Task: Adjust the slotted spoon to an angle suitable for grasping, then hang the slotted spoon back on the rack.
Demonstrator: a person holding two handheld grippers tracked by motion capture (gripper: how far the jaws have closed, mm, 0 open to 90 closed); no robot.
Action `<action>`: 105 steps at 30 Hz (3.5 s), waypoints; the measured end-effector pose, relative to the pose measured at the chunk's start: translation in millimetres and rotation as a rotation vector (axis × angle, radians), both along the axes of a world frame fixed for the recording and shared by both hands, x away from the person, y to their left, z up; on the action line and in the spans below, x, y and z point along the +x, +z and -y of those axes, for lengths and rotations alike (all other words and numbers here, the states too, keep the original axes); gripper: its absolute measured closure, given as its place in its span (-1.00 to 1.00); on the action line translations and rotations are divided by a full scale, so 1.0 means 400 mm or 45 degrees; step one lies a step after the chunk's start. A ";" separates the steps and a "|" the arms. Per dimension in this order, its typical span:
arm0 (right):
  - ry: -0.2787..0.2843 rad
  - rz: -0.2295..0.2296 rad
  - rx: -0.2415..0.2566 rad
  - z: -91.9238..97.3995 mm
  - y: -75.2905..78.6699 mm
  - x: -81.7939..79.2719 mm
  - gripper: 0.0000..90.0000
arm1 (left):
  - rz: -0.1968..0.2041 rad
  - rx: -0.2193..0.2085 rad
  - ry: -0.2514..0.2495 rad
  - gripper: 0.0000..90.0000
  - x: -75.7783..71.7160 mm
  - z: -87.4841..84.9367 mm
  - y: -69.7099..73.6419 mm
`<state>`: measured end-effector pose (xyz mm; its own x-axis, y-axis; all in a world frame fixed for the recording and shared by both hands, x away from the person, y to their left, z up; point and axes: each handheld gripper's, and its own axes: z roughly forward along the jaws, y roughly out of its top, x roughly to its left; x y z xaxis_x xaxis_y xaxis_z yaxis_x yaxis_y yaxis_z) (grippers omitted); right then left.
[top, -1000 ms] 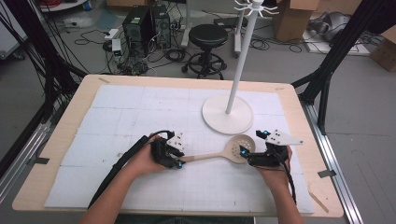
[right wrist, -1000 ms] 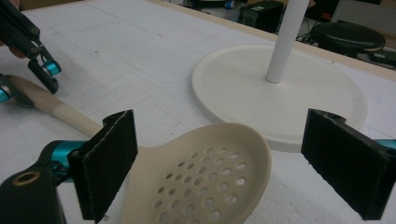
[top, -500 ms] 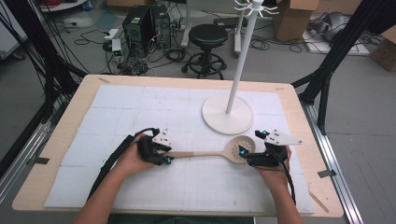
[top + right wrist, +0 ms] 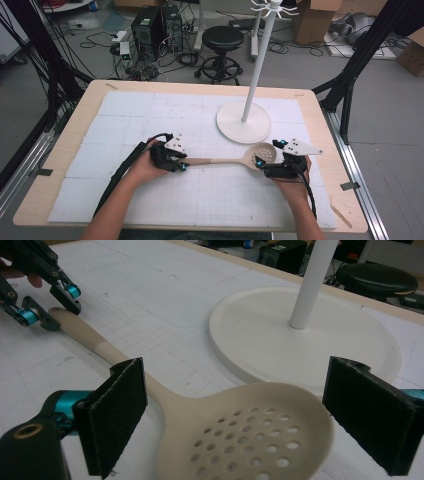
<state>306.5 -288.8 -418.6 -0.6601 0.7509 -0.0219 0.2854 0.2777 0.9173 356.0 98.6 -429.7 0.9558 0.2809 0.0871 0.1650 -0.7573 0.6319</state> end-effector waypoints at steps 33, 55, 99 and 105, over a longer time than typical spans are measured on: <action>0.017 0.018 0.012 0.001 0.007 -0.006 -0.79 | 0.097 -0.393 0.253 -0.25 -0.014 -0.122 0.093; 0.003 0.021 0.031 0.002 0.016 -0.004 -0.79 | 0.148 -0.604 0.343 -0.70 -0.022 -0.183 0.108; 0.113 0.017 0.010 -0.050 0.036 0.002 -0.79 | 0.213 -0.707 0.452 -0.85 -0.029 -0.258 0.131; 0.198 -0.013 -0.031 -0.093 0.065 0.040 -0.79 | 0.217 -0.774 0.427 -0.88 -0.036 -0.275 0.147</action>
<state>322.7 -251.5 -392.6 -0.7687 0.6388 -0.0318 0.2464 0.3416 0.9070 341.5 208.4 -371.1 0.7963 0.6037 -0.0381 0.1888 -0.1882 0.9638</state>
